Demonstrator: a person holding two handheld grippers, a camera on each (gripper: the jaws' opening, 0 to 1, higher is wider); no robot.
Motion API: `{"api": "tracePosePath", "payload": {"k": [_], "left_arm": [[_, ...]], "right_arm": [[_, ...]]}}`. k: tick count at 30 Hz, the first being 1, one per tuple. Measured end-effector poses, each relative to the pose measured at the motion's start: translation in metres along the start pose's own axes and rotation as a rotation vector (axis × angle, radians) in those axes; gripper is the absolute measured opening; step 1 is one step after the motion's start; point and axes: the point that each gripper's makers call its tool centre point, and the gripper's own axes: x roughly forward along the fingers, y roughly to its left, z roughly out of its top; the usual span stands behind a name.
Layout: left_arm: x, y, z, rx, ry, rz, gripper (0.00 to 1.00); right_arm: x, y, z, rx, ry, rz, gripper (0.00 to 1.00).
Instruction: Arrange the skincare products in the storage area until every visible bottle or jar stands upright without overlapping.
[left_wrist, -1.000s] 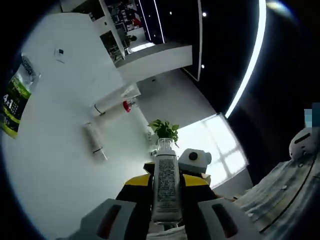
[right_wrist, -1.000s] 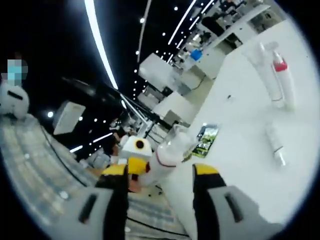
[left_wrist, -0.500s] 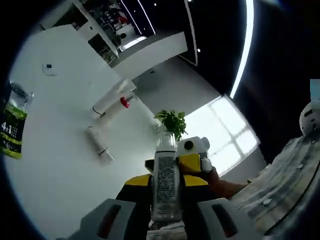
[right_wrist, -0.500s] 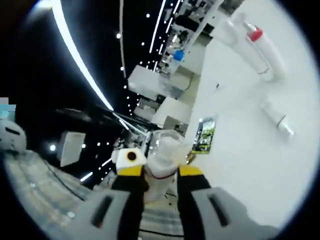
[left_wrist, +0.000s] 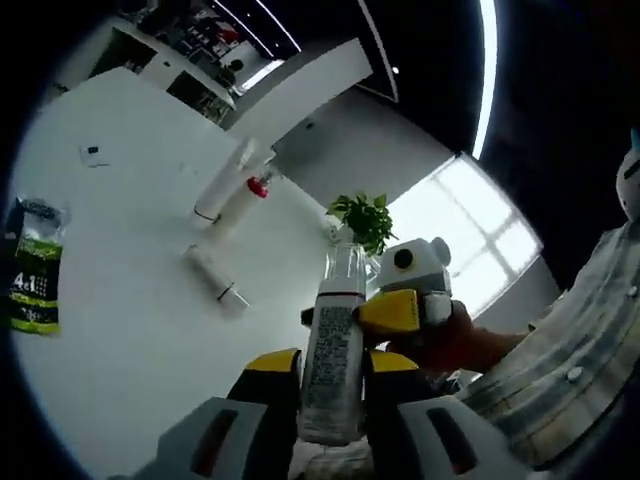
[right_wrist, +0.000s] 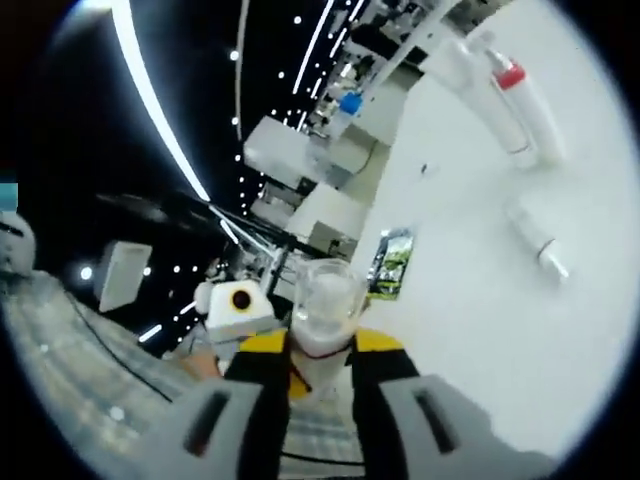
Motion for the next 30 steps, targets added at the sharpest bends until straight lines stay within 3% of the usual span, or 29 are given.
{"api": "tracePosePath", "payload": {"k": [4, 6, 11, 17, 21, 25, 30], "left_arm": [[0.002, 0.008, -0.006, 0.067, 0.058, 0.048, 0.26], [0.002, 0.008, -0.009, 0.091, 0.079, 0.068, 0.28], [0.001, 0.015, -0.016, 0.209, 0.14, 0.129, 0.32], [-0.004, 0.021, -0.011, 0.181, 0.121, 0.17, 0.34], [-0.01, 0.023, -0.013, 0.216, 0.139, 0.183, 0.34], [-0.011, 0.024, -0.015, 0.201, 0.139, 0.187, 0.34], [-0.01, 0.015, -0.016, 0.232, 0.138, 0.162, 0.37]], "right_arm": [[0.004, -0.003, -0.006, -0.134, 0.065, -0.053, 0.2], [0.005, -0.003, -0.011, -0.16, 0.108, -0.064, 0.2], [0.004, -0.002, -0.005, -0.312, 0.125, -0.103, 0.2], [0.0, 0.0, 0.005, -0.326, 0.068, -0.11, 0.2], [0.0, -0.001, 0.003, -0.347, 0.081, -0.118, 0.2], [-0.001, 0.0, 0.001, -0.369, 0.086, -0.124, 0.2], [-0.002, 0.001, 0.004, -0.399, 0.078, -0.128, 0.2]]}}
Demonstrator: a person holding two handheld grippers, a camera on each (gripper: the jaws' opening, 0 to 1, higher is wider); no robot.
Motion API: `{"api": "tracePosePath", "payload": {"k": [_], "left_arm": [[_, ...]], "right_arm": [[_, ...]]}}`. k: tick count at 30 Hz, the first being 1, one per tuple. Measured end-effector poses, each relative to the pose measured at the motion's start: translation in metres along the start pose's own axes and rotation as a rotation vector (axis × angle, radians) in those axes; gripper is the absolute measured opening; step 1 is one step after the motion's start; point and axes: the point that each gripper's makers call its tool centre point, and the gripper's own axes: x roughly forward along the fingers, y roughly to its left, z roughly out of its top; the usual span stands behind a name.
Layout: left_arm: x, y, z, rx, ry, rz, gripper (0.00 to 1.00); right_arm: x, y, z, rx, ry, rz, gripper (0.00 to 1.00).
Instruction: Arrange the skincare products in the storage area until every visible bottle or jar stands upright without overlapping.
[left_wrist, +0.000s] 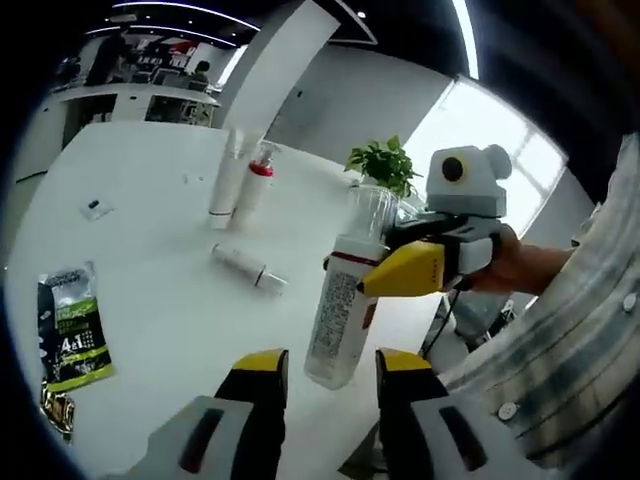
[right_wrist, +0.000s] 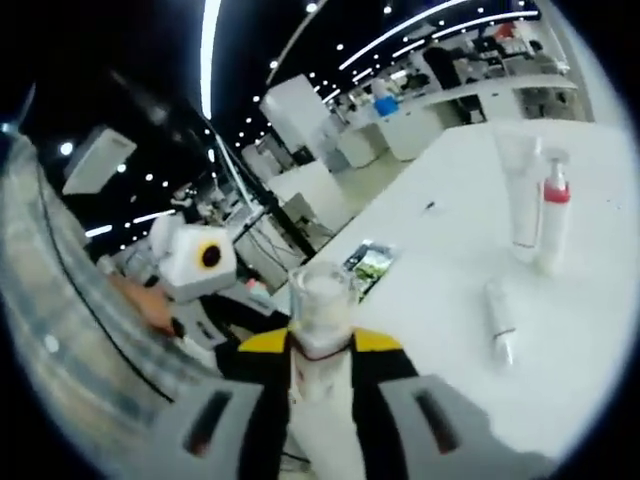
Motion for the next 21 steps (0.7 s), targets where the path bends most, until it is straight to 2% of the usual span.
{"api": "tracePosePath", "payload": {"k": [7, 14, 17, 19, 21], "left_arm": [[-0.001, 0.006, 0.001, -0.014, 0.001, 0.022, 0.37], [-0.015, 0.017, 0.002, -0.021, -0.02, 0.06, 0.37], [-0.017, 0.01, 0.0, 0.053, -0.003, 0.03, 0.38], [-0.018, 0.009, -0.004, 0.086, 0.023, 0.048, 0.38], [-0.019, 0.011, -0.004, 0.089, 0.019, 0.068, 0.38]], "right_arm": [[-0.005, -0.011, 0.009, -0.02, -0.027, -0.033, 0.2], [-0.016, -0.038, 0.021, -0.082, -0.074, -0.13, 0.2], [-0.021, -0.047, 0.026, -0.092, -0.088, -0.148, 0.2], [-0.023, -0.054, 0.031, -0.11, -0.1, -0.165, 0.2], [-0.024, -0.059, 0.037, -0.133, -0.107, -0.184, 0.2]]}}
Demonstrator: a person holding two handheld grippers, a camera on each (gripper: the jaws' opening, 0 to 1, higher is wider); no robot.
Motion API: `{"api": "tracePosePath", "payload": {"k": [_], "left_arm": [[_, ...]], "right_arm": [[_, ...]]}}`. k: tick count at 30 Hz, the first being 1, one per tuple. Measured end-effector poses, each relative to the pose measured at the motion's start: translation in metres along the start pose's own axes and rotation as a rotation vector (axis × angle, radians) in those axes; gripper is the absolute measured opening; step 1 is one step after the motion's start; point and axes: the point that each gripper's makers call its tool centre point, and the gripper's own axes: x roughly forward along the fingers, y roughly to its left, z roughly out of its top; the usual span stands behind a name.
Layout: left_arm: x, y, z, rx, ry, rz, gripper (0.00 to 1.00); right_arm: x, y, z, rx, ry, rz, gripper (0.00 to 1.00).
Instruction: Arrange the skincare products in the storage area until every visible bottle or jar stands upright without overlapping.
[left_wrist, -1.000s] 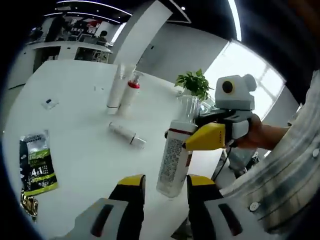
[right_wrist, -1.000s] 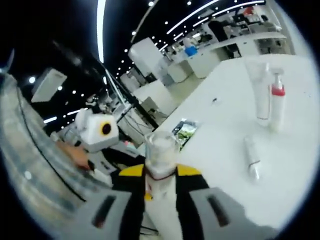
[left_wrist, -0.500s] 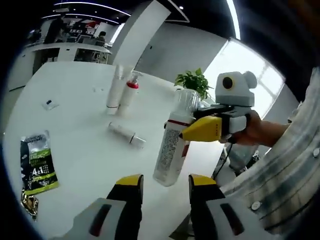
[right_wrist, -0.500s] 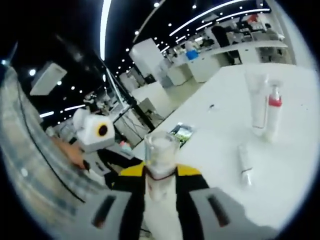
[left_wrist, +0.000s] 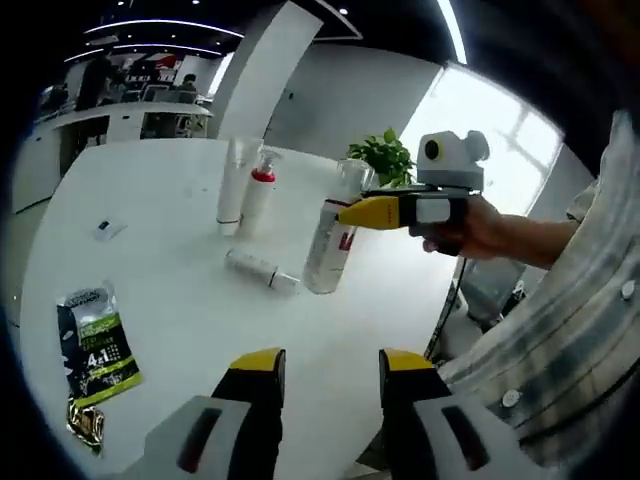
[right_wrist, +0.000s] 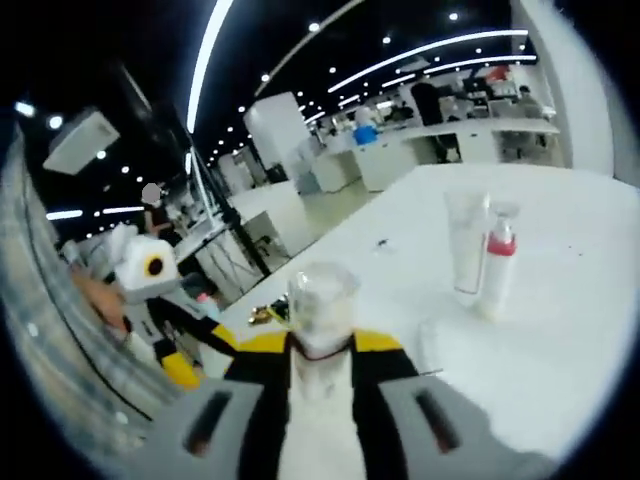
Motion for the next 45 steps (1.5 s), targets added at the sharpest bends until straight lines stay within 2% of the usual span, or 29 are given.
{"api": "tracePosePath", "payload": {"k": [4, 6, 9, 14, 19, 24, 30, 35, 45], "left_arm": [[-0.003, 0.007, -0.001, -0.052, -0.025, 0.029, 0.38], [-0.005, 0.011, -0.008, -0.09, -0.01, 0.053, 0.38], [-0.008, 0.015, -0.016, -0.097, -0.004, 0.069, 0.38], [-0.016, 0.016, -0.023, -0.122, -0.008, 0.089, 0.38], [-0.02, 0.02, -0.028, -0.154, -0.028, 0.115, 0.38], [-0.02, 0.022, -0.028, -0.164, -0.026, 0.128, 0.38], [-0.025, 0.028, -0.021, -0.167, -0.045, 0.148, 0.38], [-0.031, 0.033, -0.019, -0.182, -0.066, 0.173, 0.38], [-0.038, 0.034, -0.027, -0.209, -0.074, 0.205, 0.38]], "right_arm": [[0.001, -0.01, 0.01, -0.029, -0.022, -0.022, 0.2], [0.002, -0.013, 0.015, -0.051, -0.036, -0.031, 0.2], [0.006, -0.019, 0.019, -0.116, -0.022, -0.041, 0.2], [0.01, -0.026, 0.023, -0.141, -0.026, -0.041, 0.2], [0.014, -0.034, 0.023, -0.212, -0.008, -0.053, 0.2], [0.015, -0.045, 0.03, -0.234, -0.028, -0.076, 0.2], [0.021, -0.061, 0.035, -0.234, -0.048, -0.099, 0.2], [0.027, -0.066, 0.038, -0.254, -0.068, -0.089, 0.2], [0.042, -0.073, 0.03, -0.298, -0.038, -0.082, 0.2]]}}
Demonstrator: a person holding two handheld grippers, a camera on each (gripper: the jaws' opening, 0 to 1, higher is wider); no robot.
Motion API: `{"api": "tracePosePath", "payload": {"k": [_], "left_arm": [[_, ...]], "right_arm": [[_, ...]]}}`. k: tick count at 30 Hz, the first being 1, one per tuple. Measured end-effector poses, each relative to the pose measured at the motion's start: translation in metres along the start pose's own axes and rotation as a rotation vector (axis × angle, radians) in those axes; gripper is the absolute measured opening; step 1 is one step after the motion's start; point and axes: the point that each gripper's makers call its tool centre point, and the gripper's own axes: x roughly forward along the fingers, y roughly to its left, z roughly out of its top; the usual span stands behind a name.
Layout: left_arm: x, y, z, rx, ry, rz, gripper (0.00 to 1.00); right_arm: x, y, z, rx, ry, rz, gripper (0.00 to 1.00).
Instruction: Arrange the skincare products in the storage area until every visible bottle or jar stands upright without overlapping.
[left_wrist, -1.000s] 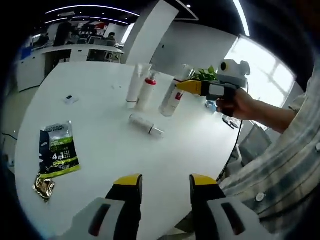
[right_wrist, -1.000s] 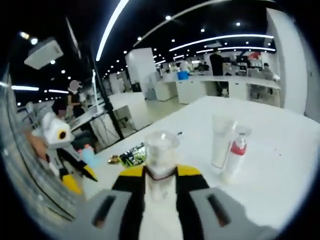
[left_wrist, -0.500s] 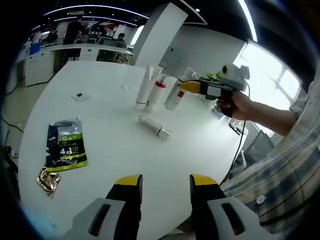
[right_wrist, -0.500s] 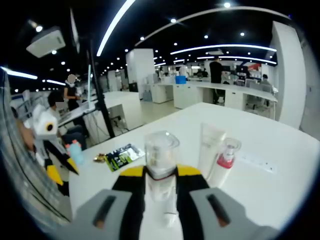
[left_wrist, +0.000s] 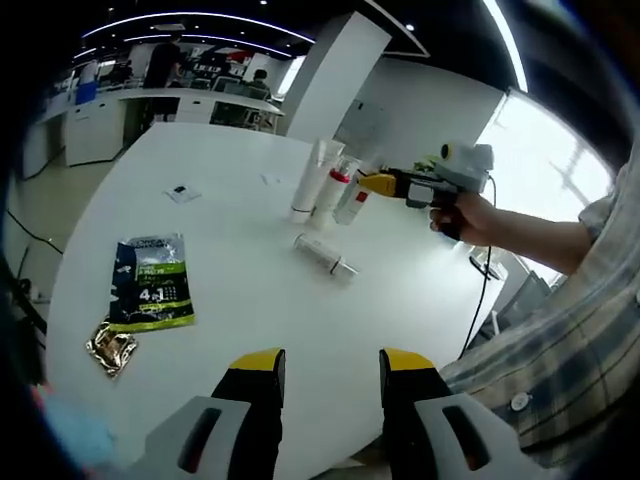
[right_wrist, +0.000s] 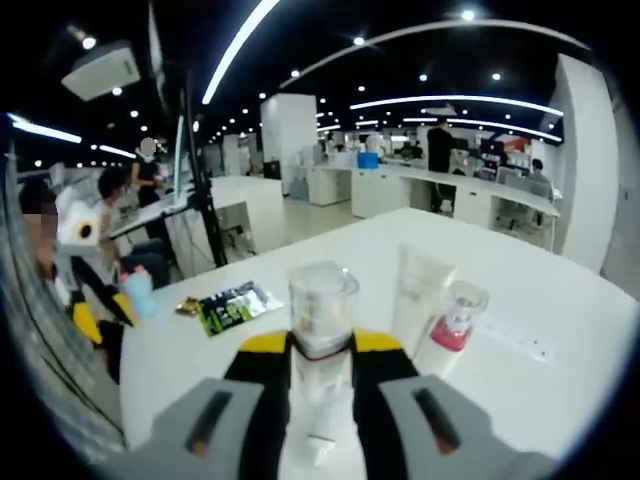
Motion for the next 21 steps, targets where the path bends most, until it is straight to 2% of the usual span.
{"api": "tracePosePath", "payload": {"k": [7, 21], "left_arm": [[-0.002, 0.002, -0.003, -0.02, 0.0, 0.014, 0.38], [-0.001, -0.004, -0.012, -0.03, 0.017, 0.007, 0.38]], "right_arm": [[0.006, 0.003, -0.004, -0.04, -0.001, 0.009, 0.2], [0.01, -0.008, -0.023, -0.046, 0.033, -0.02, 0.2]]}}
